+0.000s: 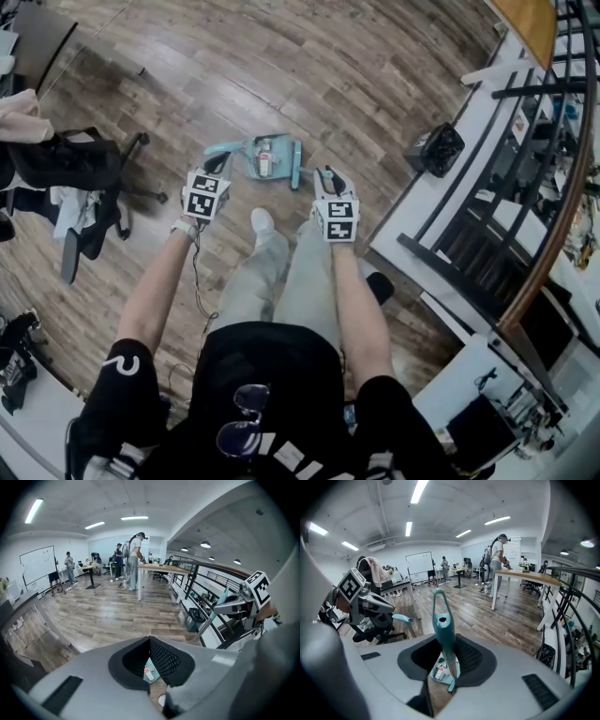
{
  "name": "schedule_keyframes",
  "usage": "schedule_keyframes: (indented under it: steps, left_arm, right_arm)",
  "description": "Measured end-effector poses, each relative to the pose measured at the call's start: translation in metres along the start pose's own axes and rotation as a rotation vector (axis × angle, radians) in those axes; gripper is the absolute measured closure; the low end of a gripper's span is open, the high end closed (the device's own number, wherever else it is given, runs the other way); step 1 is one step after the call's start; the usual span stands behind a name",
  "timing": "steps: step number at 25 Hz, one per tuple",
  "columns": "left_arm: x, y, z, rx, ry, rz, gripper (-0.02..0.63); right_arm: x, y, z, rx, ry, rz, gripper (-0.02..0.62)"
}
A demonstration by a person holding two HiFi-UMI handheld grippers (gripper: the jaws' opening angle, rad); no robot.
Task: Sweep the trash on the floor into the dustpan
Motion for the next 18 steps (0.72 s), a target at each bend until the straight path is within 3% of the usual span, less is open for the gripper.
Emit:
schedule_keyframes:
  steps: [13,18]
  left_arm:
    - [-0.058,0.029,-0.031,-0.079,0.141,0.054,0.607]
    - [-0.081,0.042,-0.043,-0.108,0.209,0.034,0.607]
  right_arm:
    - [-0.052,0.035,-0.022,-0.037,-0.004,0.037,0.508]
    - [-0.073,0.053,-0.024,-0.042,-0.030,0.020,0.508]
Point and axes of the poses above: the fingertips, and each gripper's own axes: x forward along the fingers, y to its right, z out of its underside, the point moved 7 cm from there along -x, backward along the fingers, and after that the axes turned 3 degrees about -x, right-handed, at the moved point
